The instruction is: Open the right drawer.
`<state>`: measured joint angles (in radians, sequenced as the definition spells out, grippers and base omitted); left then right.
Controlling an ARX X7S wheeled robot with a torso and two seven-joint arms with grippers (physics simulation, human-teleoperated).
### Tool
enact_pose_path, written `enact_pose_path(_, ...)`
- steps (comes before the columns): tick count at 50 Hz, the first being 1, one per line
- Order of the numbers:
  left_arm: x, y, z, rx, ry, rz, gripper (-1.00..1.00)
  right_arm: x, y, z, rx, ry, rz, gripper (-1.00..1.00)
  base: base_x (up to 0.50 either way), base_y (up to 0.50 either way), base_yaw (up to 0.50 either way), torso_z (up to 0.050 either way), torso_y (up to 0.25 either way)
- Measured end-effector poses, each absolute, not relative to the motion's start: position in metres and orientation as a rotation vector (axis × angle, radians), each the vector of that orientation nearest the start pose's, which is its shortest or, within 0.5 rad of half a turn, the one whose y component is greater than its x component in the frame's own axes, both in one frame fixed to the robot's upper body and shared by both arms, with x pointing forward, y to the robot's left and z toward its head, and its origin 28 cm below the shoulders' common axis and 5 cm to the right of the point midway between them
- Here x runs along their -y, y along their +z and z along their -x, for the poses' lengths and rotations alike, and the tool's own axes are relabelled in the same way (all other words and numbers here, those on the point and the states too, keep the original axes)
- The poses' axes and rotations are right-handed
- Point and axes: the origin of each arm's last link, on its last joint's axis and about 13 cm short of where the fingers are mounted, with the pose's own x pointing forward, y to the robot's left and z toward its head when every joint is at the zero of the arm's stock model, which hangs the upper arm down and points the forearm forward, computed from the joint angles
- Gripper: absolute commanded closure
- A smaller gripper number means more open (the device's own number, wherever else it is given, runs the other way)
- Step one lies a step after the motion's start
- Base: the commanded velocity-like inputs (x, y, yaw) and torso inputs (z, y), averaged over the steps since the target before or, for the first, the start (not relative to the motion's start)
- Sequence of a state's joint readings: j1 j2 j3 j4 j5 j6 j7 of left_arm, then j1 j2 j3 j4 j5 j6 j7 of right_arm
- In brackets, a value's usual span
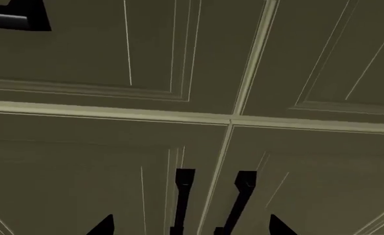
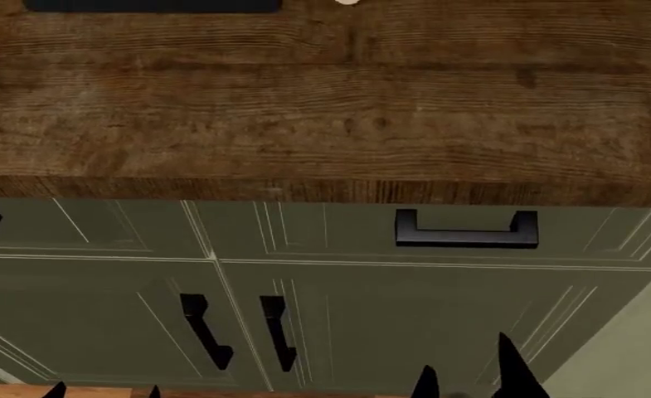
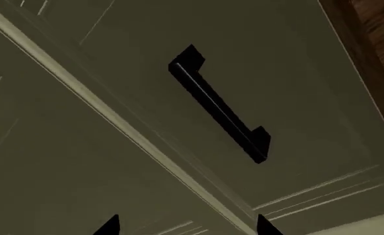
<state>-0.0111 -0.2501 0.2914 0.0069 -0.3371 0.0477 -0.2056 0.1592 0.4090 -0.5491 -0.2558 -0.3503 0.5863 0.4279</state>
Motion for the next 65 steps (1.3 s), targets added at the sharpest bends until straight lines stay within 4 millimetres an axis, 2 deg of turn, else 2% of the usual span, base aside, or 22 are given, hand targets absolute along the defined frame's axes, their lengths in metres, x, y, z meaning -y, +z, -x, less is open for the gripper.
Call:
enact_pose_path(16, -0.206, 0.012, -0.204, -0.036, -0.070, 0.101, -1.00, 0.116, 0.055, -0.218, 0.032, -0.131, 0.988, -1.00, 0.00, 0.00, 0.00, 0.000, 0.000)
enact_pose_path(30, -0.206, 0.012, -0.204, -0.037, -0.069, 0.099, -1.00, 0.117, 0.056, -0.222, 0.042, -0.140, 1.191, -1.00, 0.00, 0.00, 0.00, 0.000, 0.000)
enact_pose_path(48, -0.205, 0.012, -0.204, -0.039, -0.071, 0.096, -1.00, 0.124, 0.070, -0.241, 0.064, -0.189, 1.516, -1.00, 0.00, 0.00, 0.00, 0.000, 0.000)
enact_pose_path(65, -0.205, 0.011, -0.204, -0.040, -0.072, 0.095, -1.00, 0.127, 0.086, -0.260, 0.093, -0.246, 1.677, -1.00, 0.00, 0.00, 0.00, 0.000, 0.000)
